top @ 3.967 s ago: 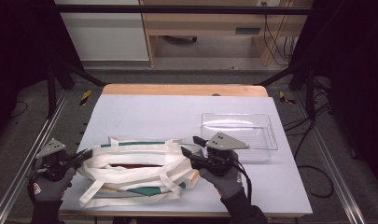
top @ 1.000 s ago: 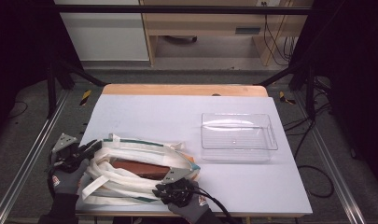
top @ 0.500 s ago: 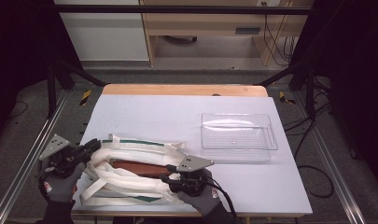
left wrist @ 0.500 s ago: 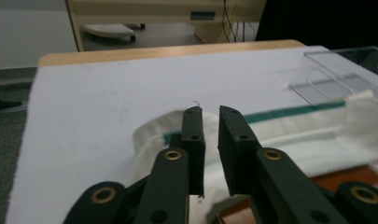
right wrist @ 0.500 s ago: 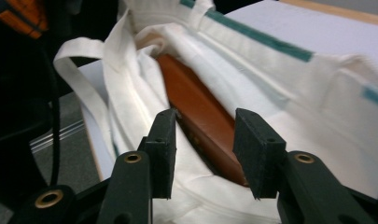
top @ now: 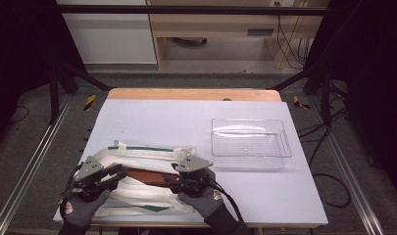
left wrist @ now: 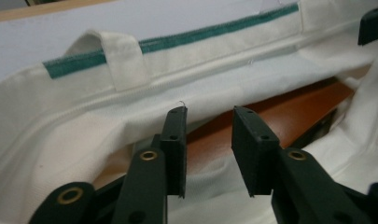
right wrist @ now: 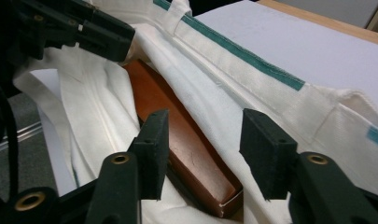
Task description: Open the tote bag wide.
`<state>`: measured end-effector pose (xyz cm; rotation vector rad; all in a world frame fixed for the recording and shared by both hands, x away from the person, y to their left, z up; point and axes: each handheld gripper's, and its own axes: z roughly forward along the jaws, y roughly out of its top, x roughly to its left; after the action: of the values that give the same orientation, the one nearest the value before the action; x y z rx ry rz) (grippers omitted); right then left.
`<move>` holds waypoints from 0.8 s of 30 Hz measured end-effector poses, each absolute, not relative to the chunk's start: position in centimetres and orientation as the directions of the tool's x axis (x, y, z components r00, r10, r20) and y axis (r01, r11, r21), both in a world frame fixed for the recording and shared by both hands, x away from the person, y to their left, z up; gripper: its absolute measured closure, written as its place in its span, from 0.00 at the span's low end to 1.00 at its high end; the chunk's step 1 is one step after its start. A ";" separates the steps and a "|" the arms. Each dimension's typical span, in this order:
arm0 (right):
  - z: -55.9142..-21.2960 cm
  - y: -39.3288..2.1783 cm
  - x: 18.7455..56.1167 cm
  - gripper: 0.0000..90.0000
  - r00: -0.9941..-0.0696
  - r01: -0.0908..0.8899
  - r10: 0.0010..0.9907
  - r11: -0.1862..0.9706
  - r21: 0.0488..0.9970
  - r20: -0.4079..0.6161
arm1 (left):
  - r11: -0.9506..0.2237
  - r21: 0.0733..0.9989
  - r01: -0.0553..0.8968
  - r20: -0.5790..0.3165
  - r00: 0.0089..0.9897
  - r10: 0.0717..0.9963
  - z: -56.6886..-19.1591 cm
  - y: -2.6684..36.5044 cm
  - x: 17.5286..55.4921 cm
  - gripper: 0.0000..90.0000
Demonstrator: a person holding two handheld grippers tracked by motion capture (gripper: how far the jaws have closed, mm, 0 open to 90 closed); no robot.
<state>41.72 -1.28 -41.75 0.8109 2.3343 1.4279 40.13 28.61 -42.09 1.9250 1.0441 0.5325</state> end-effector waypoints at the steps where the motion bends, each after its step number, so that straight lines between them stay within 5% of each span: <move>1: -41.8 -1.3 41.7 0.57 -0.801 0.313 0.597 0.352 0.882 0.046 | -0.281 0.841 0.462 -0.030 0.559 0.829 -42.1 28.6 40.1 0.70; 11: -43.2 0.3 43.2 0.63 -0.780 0.318 0.625 0.428 0.846 -0.023 | -0.324 0.822 0.469 -0.011 0.581 0.814 -43.0 28.7 39.4 0.62; 18: -43.7 0.6 43.6 0.96 -0.776 0.324 0.629 0.455 0.829 -0.042 | -0.343 0.798 0.495 0.003 0.566 0.824 -43.3 28.6 39.4 0.76; 24: -43.5 0.3 43.8 1.00 -0.761 0.330 0.648 0.433 0.839 -0.036 | -0.344 0.796 0.498 -0.010 0.578 0.816 -43.2 28.9 38.9 0.88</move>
<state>43.83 0.29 -43.47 0.8354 2.3375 1.2514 38.92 28.90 -43.23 2.0142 1.0473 0.5072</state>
